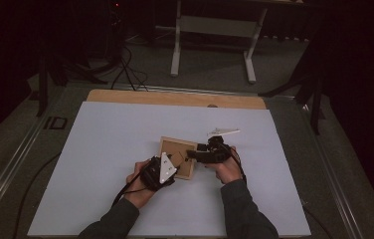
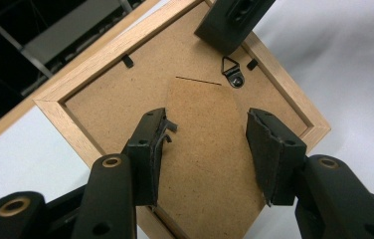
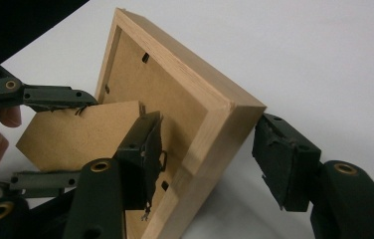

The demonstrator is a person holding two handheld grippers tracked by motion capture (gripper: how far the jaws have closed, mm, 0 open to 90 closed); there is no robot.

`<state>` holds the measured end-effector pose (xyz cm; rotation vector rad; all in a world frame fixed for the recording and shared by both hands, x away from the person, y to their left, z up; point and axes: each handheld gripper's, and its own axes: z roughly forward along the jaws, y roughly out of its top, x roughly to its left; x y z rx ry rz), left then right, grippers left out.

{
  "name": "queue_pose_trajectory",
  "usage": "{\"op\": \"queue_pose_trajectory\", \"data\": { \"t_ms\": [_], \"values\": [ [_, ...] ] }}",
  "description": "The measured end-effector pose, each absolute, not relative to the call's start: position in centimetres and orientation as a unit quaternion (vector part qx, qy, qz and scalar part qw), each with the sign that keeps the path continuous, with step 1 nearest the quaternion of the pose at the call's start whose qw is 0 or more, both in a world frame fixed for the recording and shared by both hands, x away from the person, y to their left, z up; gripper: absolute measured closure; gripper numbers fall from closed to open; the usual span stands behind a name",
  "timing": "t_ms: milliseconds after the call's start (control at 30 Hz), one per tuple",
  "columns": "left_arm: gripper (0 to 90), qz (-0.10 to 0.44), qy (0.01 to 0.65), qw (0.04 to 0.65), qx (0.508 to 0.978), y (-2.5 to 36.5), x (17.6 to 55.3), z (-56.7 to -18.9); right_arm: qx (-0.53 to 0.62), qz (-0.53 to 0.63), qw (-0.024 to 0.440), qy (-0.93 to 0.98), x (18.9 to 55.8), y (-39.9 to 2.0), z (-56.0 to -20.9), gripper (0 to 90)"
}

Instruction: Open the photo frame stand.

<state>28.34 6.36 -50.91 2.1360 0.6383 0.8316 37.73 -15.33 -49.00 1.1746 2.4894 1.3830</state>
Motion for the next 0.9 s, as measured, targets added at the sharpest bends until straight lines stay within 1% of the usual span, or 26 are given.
{"op": "queue_pose_trajectory", "data": {
  "t_ms": [67,233,467,600,800,833,900],
  "values": [
    [52.0,0.325,0.247,0.373,0.833,6.4,28.3,-50.9,0.379,0.449,0.023,0.809,37.8,-15.2,-49.0,43.9],
    [52.0,0.320,0.248,0.376,0.834,6.6,28.2,-50.9,0.373,0.446,0.025,0.813,37.7,-15.1,-49.0,46.1],
    [51.7,0.304,0.253,0.381,0.836,6.8,28.4,-50.7,0.369,0.444,0.030,0.816,37.5,-15.1,-48.9,46.3],
    [51.9,0.276,0.268,0.390,0.837,7.2,28.8,-50.7,0.367,0.445,0.032,0.816,37.4,-15.0,-48.8,46.7],
    [50.3,0.247,0.282,0.396,0.838,7.5,29.1,-50.5,0.361,0.445,0.038,0.819,37.3,-14.9,-48.7,47.0],
    [49.4,0.239,0.285,0.398,0.839,7.5,29.2,-50.4,0.360,0.445,0.038,0.819,37.2,-14.9,-48.7,47.1],
    [47.3,0.206,0.302,0.398,0.841,7.6,29.6,-50.3,0.358,0.444,0.041,0.821,37.2,-14.9,-48.6,47.1]
  ]
}}
